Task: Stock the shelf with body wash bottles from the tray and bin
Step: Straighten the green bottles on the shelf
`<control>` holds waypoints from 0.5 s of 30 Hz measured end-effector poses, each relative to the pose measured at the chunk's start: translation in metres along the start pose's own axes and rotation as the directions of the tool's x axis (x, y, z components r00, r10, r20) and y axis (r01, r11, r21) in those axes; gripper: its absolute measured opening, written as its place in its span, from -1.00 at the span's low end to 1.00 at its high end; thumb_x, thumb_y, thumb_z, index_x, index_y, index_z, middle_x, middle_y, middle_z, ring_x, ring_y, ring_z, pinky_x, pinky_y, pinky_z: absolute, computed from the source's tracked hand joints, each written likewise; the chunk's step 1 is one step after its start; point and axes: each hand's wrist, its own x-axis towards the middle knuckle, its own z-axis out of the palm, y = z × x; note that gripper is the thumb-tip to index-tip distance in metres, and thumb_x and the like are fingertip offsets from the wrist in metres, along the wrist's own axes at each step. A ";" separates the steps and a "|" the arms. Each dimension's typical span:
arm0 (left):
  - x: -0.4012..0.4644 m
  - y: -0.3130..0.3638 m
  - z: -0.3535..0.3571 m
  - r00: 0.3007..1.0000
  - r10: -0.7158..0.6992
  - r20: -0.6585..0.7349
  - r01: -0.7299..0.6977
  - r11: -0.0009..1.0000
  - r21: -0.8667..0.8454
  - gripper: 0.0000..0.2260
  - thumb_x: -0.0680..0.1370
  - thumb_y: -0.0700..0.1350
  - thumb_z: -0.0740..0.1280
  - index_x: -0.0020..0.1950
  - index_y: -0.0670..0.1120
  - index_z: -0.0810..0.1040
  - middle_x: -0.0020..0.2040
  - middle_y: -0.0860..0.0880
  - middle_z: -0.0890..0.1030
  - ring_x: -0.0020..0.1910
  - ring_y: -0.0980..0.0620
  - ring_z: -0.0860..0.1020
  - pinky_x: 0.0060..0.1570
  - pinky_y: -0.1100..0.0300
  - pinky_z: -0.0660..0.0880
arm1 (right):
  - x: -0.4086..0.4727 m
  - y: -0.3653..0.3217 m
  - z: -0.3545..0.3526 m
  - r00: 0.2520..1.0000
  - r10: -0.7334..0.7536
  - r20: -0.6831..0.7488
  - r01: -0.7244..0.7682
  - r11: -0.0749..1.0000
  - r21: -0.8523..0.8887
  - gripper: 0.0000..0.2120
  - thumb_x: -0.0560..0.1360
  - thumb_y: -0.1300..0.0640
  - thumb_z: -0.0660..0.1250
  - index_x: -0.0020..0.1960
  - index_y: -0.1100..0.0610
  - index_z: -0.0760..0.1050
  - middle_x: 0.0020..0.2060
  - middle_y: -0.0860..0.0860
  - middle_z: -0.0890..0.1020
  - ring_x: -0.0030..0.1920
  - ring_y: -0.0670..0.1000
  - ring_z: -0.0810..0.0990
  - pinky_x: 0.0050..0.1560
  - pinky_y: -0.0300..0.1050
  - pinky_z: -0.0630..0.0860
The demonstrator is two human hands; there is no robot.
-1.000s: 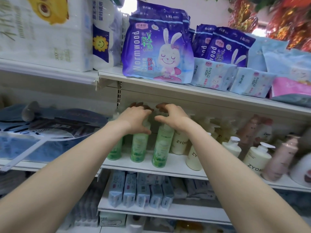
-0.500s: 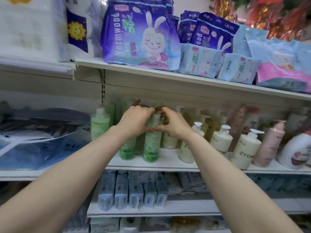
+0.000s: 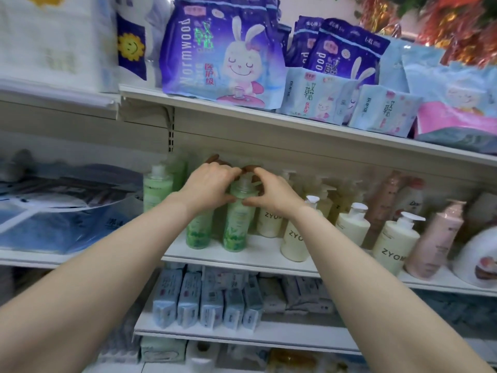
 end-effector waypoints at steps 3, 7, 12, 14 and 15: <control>0.005 -0.006 -0.014 0.996 -0.066 -0.054 0.060 0.993 -0.104 -0.53 0.49 -0.06 0.39 0.39 -0.05 0.45 0.19 -0.13 0.60 0.18 -0.17 0.54 0.16 0.04 0.44 | 0.003 0.003 -0.024 0.995 0.053 -0.089 -0.048 0.997 0.066 -0.42 0.51 0.09 0.43 0.48 0.04 0.36 0.26 0.02 0.56 0.22 0.01 0.57 0.30 -0.10 0.47; 0.024 -0.009 -0.021 0.991 -0.124 -0.047 0.115 0.982 -0.153 -0.59 0.53 -0.14 0.35 0.40 -0.03 0.47 0.29 -0.09 0.57 0.28 -0.16 0.50 0.23 0.04 0.40 | 0.012 0.012 -0.039 0.986 0.127 -0.109 -0.128 0.992 -0.001 -0.45 0.54 0.25 0.32 0.51 0.06 0.34 0.36 0.12 0.52 0.34 0.11 0.51 0.38 -0.09 0.40; 0.051 -0.013 -0.006 0.987 -0.127 0.100 0.147 0.960 -0.237 -0.58 0.54 -0.21 0.33 0.40 0.01 0.46 0.35 -0.08 0.52 0.25 -0.09 0.53 0.25 0.11 0.44 | 0.032 0.025 -0.027 0.987 0.160 -0.022 -0.161 0.980 -0.120 -0.34 0.48 0.26 0.39 0.52 -0.02 0.28 0.38 0.15 0.49 0.32 0.17 0.51 0.31 -0.01 0.48; 0.067 -0.014 -0.001 0.971 -0.121 0.207 0.165 0.963 -0.214 -0.57 0.56 -0.21 0.32 0.42 0.03 0.44 0.36 -0.06 0.51 0.24 -0.06 0.54 0.29 0.15 0.40 | 0.044 0.031 -0.020 0.984 0.180 0.006 -0.177 0.973 -0.151 -0.30 0.46 0.19 0.45 0.52 -0.08 0.27 0.38 0.13 0.50 0.30 0.17 0.52 0.29 -0.01 0.50; 0.074 -0.015 0.002 0.963 -0.115 0.242 0.166 0.965 -0.204 -0.56 0.55 -0.21 0.33 0.42 0.04 0.44 0.36 -0.05 0.52 0.25 -0.05 0.54 0.30 0.18 0.39 | 0.050 0.033 -0.018 0.983 0.183 0.027 -0.176 0.967 -0.183 -0.29 0.45 0.13 0.48 0.52 -0.10 0.27 0.38 0.11 0.50 0.31 0.17 0.52 0.29 -0.03 0.49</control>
